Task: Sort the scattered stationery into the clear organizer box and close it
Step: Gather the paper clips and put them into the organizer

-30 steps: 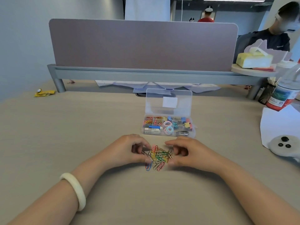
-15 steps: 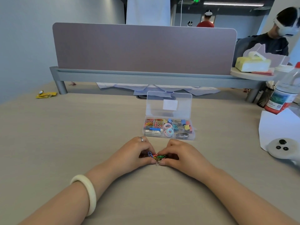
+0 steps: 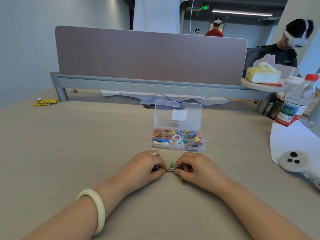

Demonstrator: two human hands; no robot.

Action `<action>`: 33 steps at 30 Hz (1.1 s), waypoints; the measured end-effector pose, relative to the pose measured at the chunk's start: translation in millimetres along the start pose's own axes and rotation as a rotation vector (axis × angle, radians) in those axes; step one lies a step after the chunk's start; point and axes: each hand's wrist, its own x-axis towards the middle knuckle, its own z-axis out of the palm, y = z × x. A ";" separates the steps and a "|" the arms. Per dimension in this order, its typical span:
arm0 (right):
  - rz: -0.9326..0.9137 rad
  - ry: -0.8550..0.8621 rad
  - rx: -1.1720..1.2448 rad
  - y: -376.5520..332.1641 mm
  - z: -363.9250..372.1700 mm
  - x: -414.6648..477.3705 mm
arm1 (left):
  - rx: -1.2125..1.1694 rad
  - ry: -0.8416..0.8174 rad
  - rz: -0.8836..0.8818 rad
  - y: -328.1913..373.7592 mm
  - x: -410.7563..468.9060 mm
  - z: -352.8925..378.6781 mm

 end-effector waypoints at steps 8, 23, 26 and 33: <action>0.094 0.074 0.277 4.6 -8.0 -1.4 | -0.191 0.071 -0.082 -6.2 -0.7 -1.6; 0.241 0.019 -0.023 17.5 -16.4 116.8 | -0.283 0.119 -0.072 -19.4 3.3 2.3; 0.259 -0.043 -0.149 18.0 -10.3 121.4 | -0.299 0.133 -0.056 -21.0 4.4 3.6; 0.258 -0.012 -0.060 16.2 -8.3 127.1 | -0.296 0.133 -0.037 -19.5 4.1 -1.5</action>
